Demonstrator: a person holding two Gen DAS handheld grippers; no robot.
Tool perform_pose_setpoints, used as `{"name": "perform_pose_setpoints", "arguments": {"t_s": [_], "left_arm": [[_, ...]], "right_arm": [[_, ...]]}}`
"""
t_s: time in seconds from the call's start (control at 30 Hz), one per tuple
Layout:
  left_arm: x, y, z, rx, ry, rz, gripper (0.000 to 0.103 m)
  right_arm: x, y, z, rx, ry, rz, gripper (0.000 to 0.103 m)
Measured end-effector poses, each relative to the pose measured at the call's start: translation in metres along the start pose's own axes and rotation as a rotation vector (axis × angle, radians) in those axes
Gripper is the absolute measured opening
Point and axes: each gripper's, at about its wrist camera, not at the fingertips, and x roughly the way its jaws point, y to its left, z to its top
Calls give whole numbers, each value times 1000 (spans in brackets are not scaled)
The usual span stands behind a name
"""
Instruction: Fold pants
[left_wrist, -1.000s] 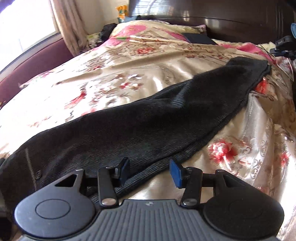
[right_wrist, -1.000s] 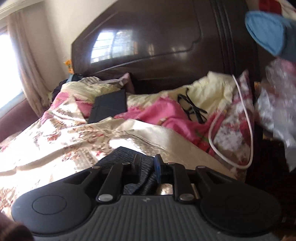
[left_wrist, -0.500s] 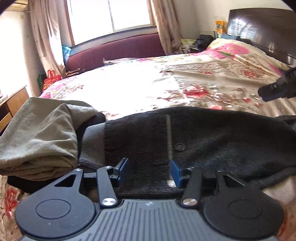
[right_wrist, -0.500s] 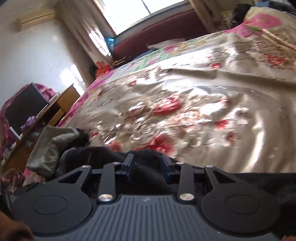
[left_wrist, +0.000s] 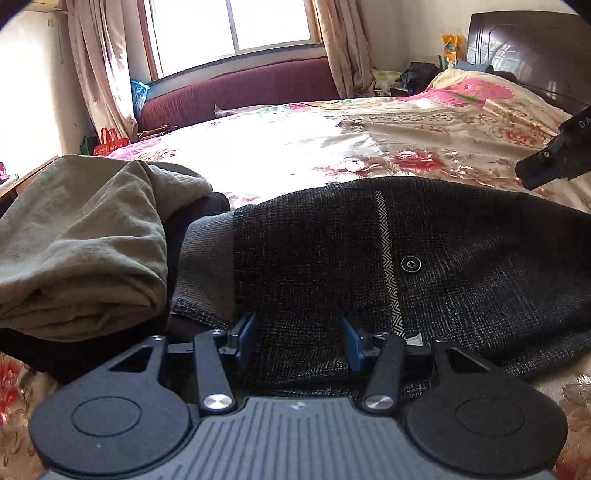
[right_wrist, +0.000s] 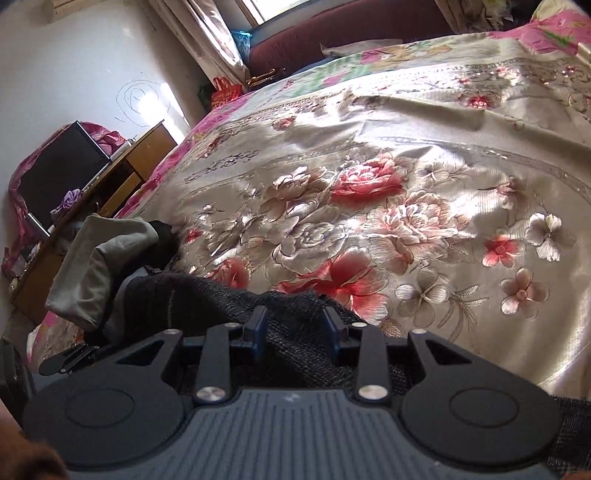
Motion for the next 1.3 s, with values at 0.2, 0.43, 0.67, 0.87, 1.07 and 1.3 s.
{"name": "perform_pose_setpoints", "arguments": {"t_s": [0.2,0.43,0.67,0.87,1.07,1.3], "left_arm": [[0,1,0,-8,-4,1,63],[2,3,0,-15,-2,-7,64],[3,3,4,6,11,-15,64],[5,8,7,44,25,-55,64],[1,8,1,28,3,-49,64],[0,8,-6,1,-31,-42,65]], "right_arm": [[30,-14,6,-46,66,6,37],[49,3,12,-153,172,60,10],[71,4,17,-92,217,65,12],[59,13,22,-17,102,-12,1],[41,-12,67,120,-82,-97,1],[27,-3,51,21,67,-4,8]]}}
